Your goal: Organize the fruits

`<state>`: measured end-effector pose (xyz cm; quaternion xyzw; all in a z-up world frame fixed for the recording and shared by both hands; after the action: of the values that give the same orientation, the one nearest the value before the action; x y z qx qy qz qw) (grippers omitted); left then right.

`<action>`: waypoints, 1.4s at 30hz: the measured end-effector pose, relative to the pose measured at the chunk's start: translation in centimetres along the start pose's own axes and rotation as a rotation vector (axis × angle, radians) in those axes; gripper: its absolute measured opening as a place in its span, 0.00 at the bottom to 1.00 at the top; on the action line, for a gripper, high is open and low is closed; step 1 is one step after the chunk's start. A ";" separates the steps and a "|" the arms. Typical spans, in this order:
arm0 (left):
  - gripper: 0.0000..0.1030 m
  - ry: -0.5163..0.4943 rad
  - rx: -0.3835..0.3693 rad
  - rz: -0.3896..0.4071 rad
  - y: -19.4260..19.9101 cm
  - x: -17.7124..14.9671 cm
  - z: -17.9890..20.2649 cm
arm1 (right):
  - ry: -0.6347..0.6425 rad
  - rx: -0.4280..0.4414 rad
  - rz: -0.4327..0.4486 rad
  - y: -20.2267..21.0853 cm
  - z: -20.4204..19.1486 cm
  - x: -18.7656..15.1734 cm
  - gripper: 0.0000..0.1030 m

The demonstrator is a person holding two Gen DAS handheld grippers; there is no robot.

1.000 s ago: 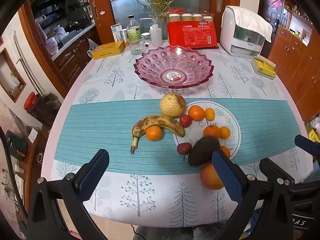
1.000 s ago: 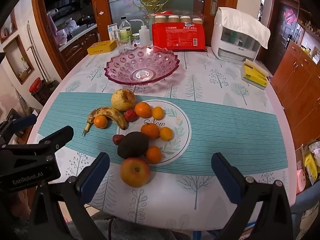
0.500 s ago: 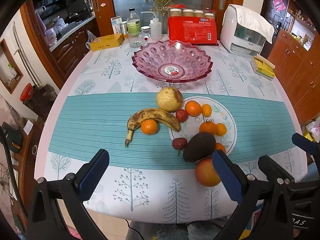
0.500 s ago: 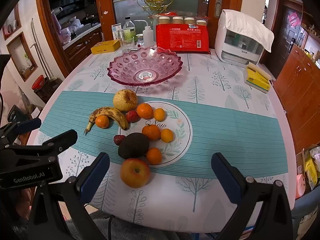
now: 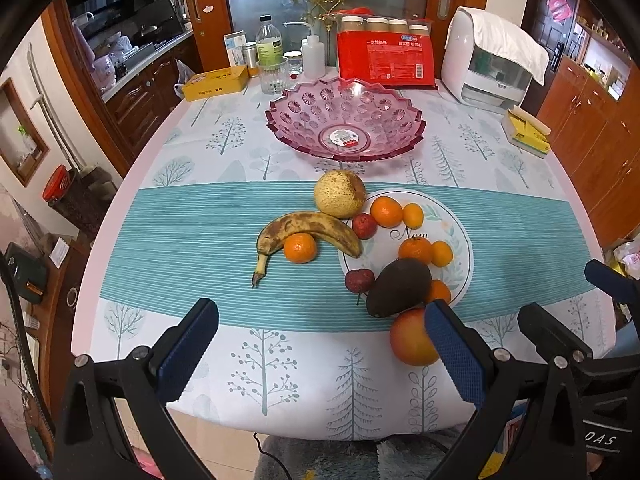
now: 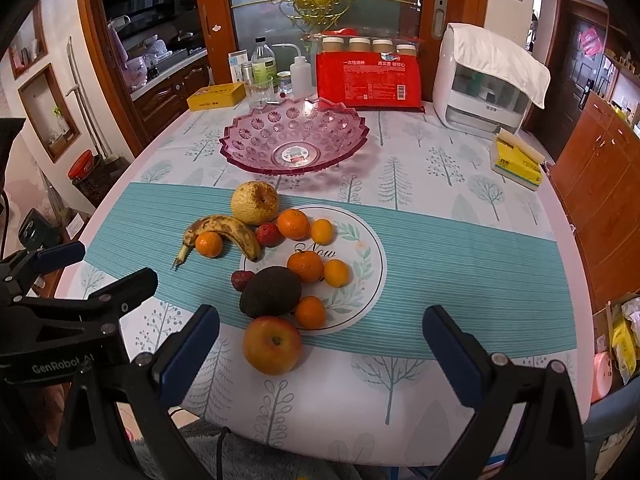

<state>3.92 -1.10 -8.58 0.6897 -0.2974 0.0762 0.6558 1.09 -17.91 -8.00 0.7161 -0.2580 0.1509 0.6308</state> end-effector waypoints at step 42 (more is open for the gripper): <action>0.99 -0.103 -0.078 0.081 1.5 3.6 -3.5 | -0.133 -0.018 0.040 1.5 -2.6 1.3 0.92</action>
<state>7.05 1.15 -5.11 0.6541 -0.3612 0.0553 0.6623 1.59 -15.72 -5.62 0.7137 -0.3150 0.1129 0.6154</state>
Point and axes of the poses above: each gripper's, at about its wrist camera, not at the fingertips, and y roughly against the way its jaws point, z to its right, x to its top, the point moved 9 cm from there along -y, roughly the way its jaws point, and after that the axes turned 14 degrees about -y, right-handed, at the moved point
